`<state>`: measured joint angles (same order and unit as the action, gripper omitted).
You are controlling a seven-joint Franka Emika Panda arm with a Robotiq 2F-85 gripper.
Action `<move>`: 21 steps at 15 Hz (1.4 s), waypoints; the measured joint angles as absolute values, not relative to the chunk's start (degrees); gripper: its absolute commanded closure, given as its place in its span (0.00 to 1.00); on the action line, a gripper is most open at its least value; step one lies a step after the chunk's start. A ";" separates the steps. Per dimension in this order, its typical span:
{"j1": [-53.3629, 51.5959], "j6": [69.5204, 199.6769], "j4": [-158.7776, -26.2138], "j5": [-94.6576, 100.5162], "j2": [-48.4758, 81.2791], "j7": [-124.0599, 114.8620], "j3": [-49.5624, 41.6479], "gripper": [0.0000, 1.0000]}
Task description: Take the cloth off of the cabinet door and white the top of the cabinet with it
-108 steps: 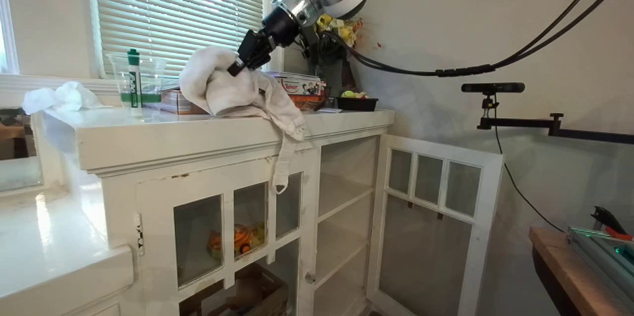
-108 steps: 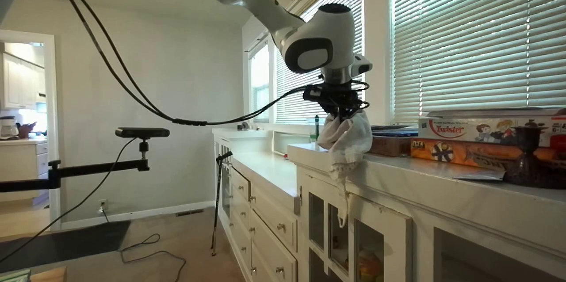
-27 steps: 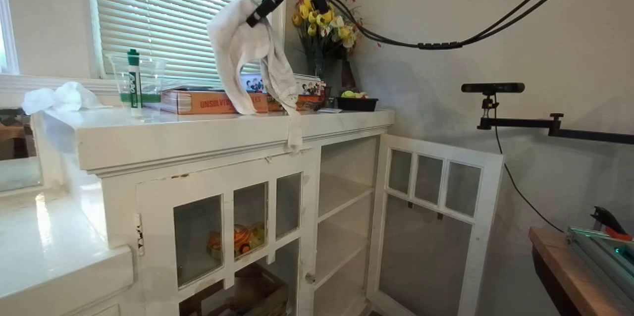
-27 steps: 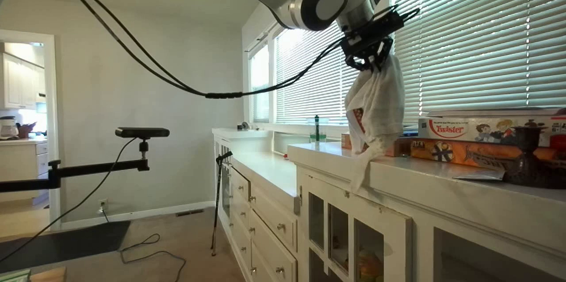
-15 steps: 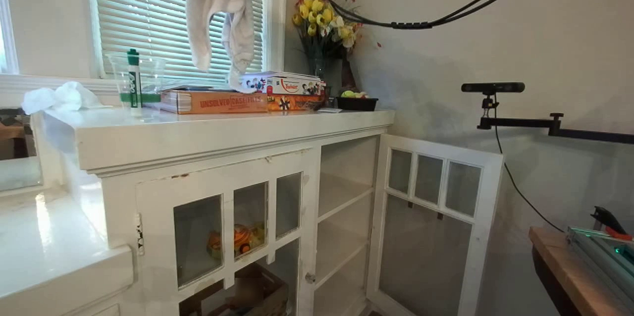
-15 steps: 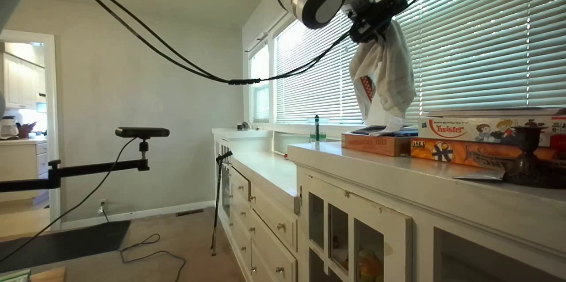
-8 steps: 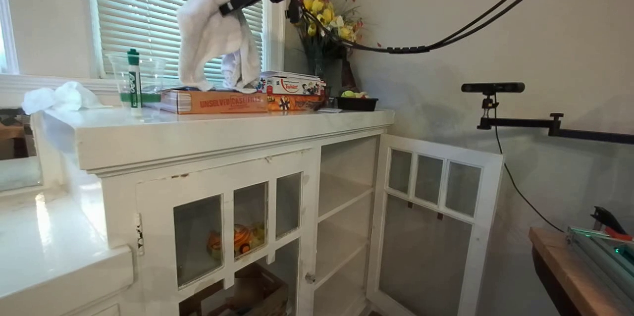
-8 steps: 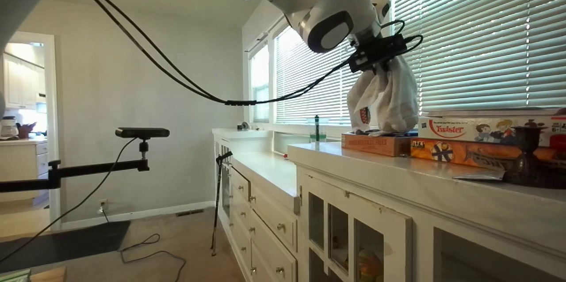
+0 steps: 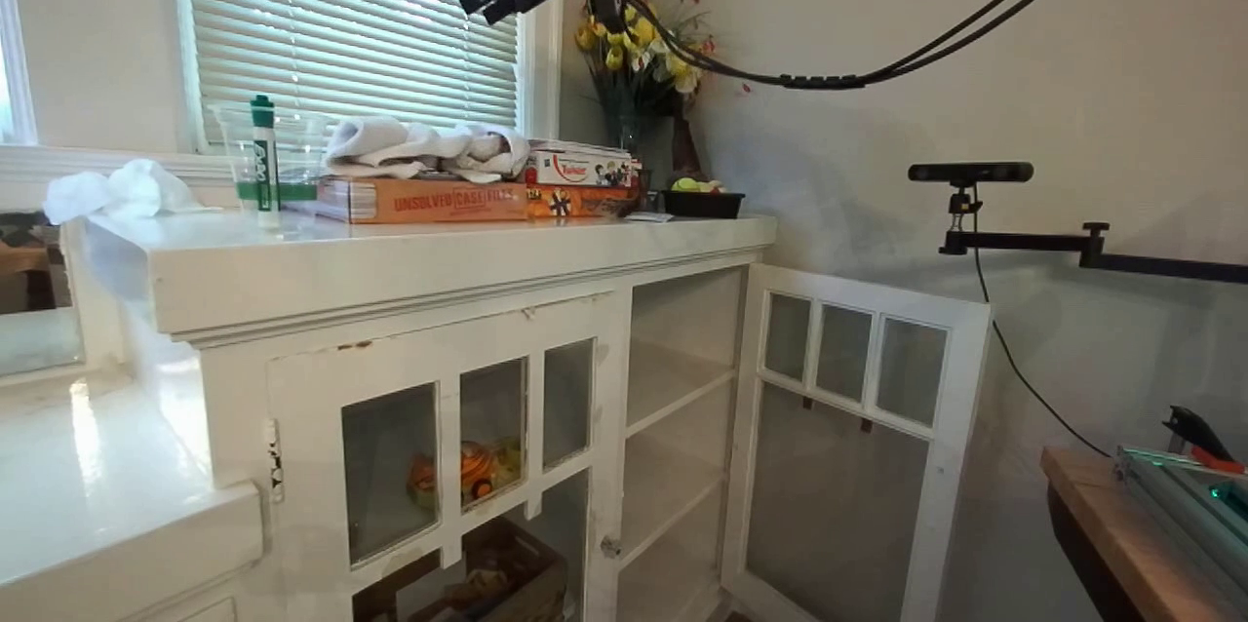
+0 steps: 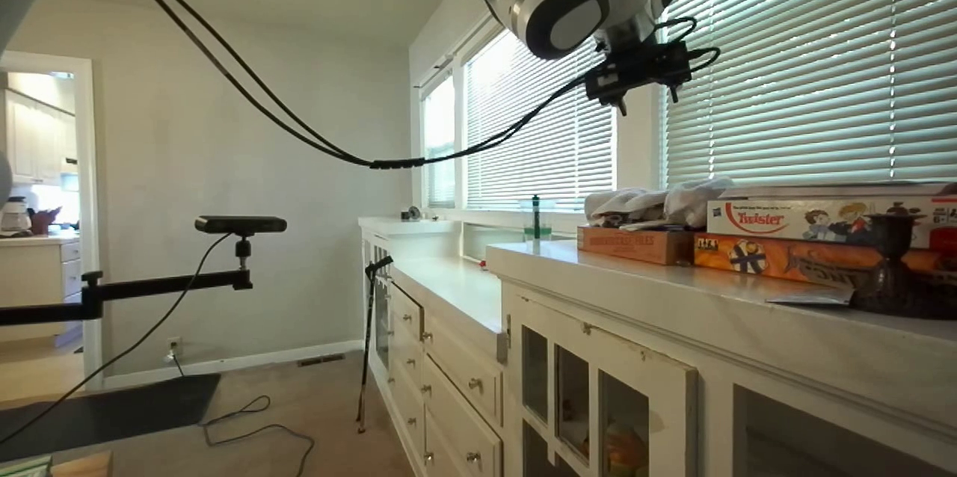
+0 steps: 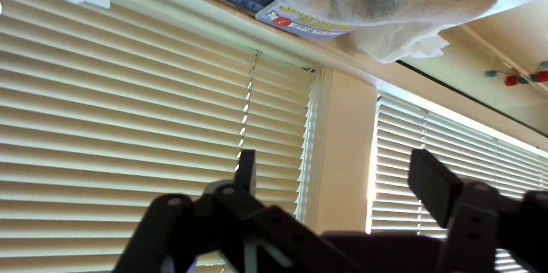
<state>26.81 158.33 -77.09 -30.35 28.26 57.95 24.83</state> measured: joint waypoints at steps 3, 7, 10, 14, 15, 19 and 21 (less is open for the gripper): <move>30.29 150.90 -79.65 -34.36 24.59 54.52 25.21 0.00; 32.23 141.12 -85.51 -36.15 18.26 46.86 23.27 0.00; 26.58 135.77 -92.33 -36.58 12.68 41.01 14.87 0.00; 18.18 134.08 -103.97 -35.37 6.69 32.13 6.71 0.00; 16.34 134.10 -106.77 -33.95 5.51 29.43 5.33 0.00; 11.30 134.20 -116.48 -22.26 2.00 17.48 1.26 0.00; 10.13 133.62 -120.91 -16.20 0.57 12.05 -0.20 0.00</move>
<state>10.13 133.62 -120.91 -16.20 0.57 12.05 -0.20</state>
